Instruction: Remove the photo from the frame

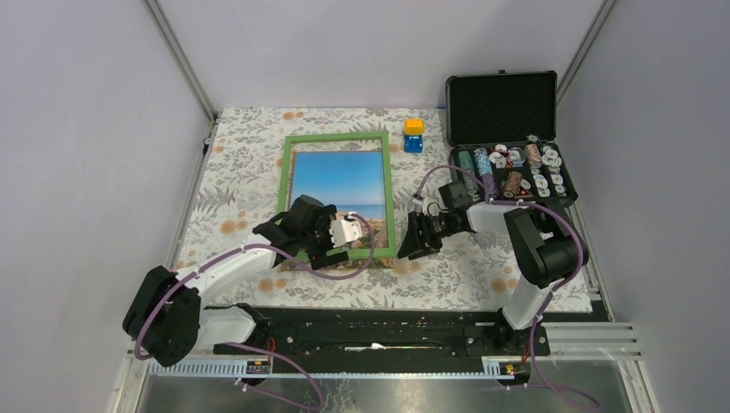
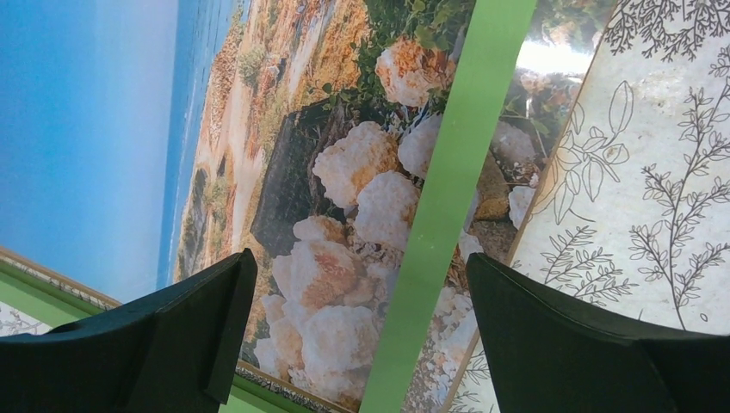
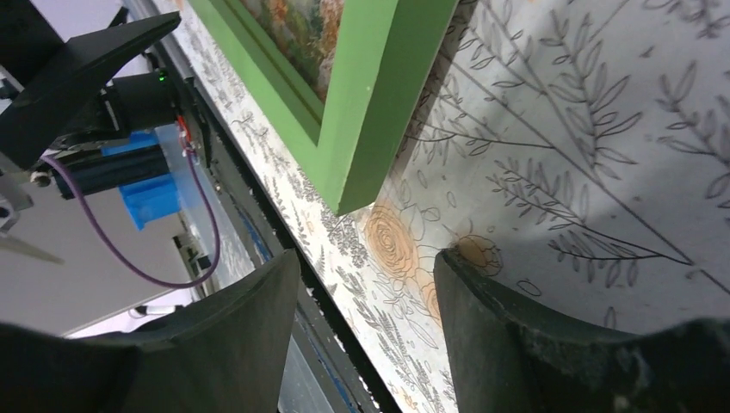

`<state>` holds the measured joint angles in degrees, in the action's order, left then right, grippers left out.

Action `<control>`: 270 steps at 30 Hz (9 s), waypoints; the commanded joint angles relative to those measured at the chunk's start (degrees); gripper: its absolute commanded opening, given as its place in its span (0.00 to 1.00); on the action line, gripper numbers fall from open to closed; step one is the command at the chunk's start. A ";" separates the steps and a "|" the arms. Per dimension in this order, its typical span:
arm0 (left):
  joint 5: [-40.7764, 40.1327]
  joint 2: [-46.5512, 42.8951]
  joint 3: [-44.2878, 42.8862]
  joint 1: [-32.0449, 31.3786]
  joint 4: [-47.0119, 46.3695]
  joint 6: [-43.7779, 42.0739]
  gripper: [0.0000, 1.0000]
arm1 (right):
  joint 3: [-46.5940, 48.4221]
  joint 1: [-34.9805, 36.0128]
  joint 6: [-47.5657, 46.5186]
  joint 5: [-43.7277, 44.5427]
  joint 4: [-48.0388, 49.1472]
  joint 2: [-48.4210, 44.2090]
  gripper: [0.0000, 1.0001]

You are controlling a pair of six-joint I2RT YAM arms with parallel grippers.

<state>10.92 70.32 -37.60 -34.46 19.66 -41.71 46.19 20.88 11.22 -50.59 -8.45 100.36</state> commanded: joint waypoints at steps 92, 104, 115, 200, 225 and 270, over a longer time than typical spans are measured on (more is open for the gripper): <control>6.07 17.96 -11.71 -4.27 1.03 -3.28 0.99 | -0.98 -0.34 -6.12 4.00 -3.72 -5.66 0.71; 8.16 19.07 -12.79 -4.43 3.97 -3.50 0.99 | -0.49 -0.32 -6.26 4.09 -4.14 -4.87 0.72; 5.06 20.86 -14.51 -3.99 1.69 -0.16 0.99 | -0.33 -0.32 -6.22 3.96 -4.12 -4.64 0.72; 0.96 19.39 -12.65 -4.69 -2.51 -4.30 0.99 | 1.38 -0.32 -6.57 4.54 -5.18 -2.37 0.75; -3.55 22.42 -15.84 -2.36 -6.86 -1.22 0.96 | 1.23 -0.34 -6.15 5.31 -3.69 -2.57 0.73; -4.09 23.64 -14.49 -7.01 -7.16 -2.18 0.99 | 2.48 -0.32 -3.67 5.11 -1.36 0.28 0.57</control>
<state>11.20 92.84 -52.27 -41.34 17.34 -44.38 47.53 20.82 7.99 -47.33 -9.98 100.27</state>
